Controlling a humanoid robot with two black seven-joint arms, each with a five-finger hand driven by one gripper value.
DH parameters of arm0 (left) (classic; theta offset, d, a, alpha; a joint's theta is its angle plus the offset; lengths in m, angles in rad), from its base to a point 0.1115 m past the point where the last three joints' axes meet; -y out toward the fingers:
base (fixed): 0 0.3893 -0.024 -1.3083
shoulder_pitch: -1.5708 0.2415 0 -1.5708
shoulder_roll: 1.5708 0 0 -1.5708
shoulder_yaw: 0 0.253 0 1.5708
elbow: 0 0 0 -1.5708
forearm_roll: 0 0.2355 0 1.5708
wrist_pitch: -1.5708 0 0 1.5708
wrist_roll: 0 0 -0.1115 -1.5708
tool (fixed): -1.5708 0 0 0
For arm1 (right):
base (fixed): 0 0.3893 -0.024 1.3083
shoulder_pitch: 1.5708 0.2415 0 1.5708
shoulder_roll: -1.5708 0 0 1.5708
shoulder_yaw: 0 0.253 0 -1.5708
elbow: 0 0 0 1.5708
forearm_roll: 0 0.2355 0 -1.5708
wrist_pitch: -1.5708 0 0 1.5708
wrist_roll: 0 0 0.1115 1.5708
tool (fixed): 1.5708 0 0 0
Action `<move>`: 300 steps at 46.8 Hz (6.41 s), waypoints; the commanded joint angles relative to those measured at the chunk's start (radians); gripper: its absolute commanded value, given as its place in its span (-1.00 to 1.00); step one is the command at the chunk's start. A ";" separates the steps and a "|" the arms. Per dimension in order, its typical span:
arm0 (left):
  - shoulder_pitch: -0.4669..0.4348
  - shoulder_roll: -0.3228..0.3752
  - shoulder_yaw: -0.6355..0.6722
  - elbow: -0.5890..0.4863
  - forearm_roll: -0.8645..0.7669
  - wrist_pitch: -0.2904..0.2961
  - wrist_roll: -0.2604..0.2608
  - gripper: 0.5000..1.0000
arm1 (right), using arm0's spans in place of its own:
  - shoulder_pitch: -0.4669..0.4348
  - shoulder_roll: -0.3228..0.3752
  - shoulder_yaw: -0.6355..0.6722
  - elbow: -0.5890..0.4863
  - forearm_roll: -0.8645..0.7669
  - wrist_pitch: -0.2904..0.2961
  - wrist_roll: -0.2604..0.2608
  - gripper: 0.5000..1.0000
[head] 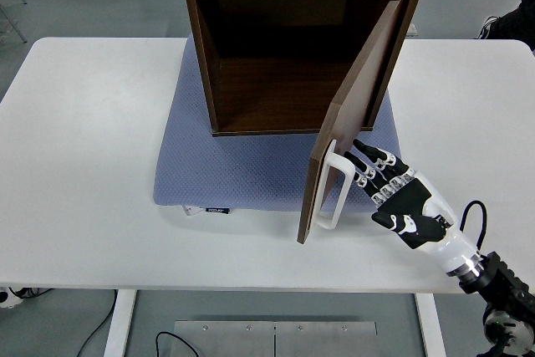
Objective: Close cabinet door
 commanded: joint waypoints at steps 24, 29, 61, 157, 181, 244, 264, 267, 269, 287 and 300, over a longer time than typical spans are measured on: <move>0.000 0.000 0.000 0.001 0.000 0.000 0.000 1.00 | 0.023 0.034 -0.024 -0.001 0.000 -0.054 0.000 1.00; 0.000 0.000 0.000 0.001 0.000 0.000 0.000 1.00 | 0.026 0.034 -0.024 -0.001 0.000 -0.060 0.000 1.00; 0.000 0.000 0.000 0.001 0.000 0.000 0.000 1.00 | 0.066 0.066 -0.041 -0.003 0.000 -0.112 0.000 1.00; 0.000 0.000 0.000 0.001 0.000 0.000 0.000 1.00 | 0.215 0.199 -0.179 -0.004 -0.017 -0.264 0.000 1.00; 0.000 0.000 0.000 0.001 0.000 0.000 0.000 1.00 | 0.236 0.218 -0.205 -0.012 -0.037 -0.303 0.000 1.00; 0.000 0.000 0.000 0.001 0.000 0.000 0.000 1.00 | 0.396 0.298 -0.231 -0.142 -0.025 -0.398 0.000 1.00; 0.000 0.000 0.000 0.001 0.000 0.000 0.000 1.00 | 0.466 0.311 -0.225 -0.227 0.004 -0.416 0.000 1.00; 0.000 0.000 0.000 0.001 0.000 0.000 0.000 1.00 | 0.477 0.311 -0.225 -0.242 0.007 -0.416 0.000 1.00; 0.000 0.000 0.000 0.001 0.000 0.000 0.000 1.00 | 0.486 0.311 -0.225 -0.250 0.009 -0.416 0.000 1.00; 0.000 0.000 0.000 0.001 0.000 0.000 0.000 1.00 | 0.543 0.311 -0.225 -0.316 0.035 -0.416 0.000 1.00; 0.000 0.000 0.000 0.001 0.000 0.000 0.000 1.00 | 0.575 0.311 -0.223 -0.337 0.066 -0.441 0.000 1.00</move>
